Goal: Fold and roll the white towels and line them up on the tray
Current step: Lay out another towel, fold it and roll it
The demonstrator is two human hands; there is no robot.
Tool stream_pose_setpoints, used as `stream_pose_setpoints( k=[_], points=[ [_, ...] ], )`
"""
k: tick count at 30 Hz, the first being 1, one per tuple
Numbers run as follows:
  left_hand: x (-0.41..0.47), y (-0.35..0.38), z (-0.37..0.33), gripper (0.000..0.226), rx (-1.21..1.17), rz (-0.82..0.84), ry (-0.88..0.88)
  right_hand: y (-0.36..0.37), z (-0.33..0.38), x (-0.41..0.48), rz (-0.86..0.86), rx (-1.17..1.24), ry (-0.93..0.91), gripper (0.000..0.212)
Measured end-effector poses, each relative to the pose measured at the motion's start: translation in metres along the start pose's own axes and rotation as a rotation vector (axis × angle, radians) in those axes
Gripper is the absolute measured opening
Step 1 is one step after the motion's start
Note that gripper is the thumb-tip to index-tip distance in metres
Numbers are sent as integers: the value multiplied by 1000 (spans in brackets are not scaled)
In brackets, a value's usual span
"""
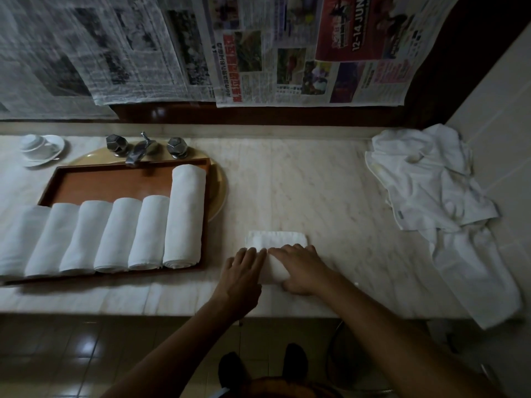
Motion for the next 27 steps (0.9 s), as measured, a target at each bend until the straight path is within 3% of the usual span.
stream_pose_setpoints(
  k=[7,9,13,16,18,21,27],
  points=[
    [-18,11,-4,81,-27,138,82,18,2,-16,150,88,20,98],
    [-16,10,-3,80,-40,169,79,17,5,-27,73,71,44,96],
    [-1,0,4,79,-114,228,51,7,23,-58,-325,21,23,80],
    [5,0,12,88,-238,273,-9,29,31,-63,-355,-55,25,99],
    [2,1,19,97,-342,254,-73,37,28,-56,-308,-75,25,109],
    [-8,6,40,103,-592,164,-278,28,17,-40,-311,-123,20,105],
    [-21,37,63,78,-1230,189,-650,-2,2,2,-185,-144,15,105]
  ],
)
Point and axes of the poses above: each hand's wrist, its own x-axis towards the middle knuckle, its own y-axis out of the palm, z = x × y, the point moved 9 cm from there along x, towards the middle knuckle
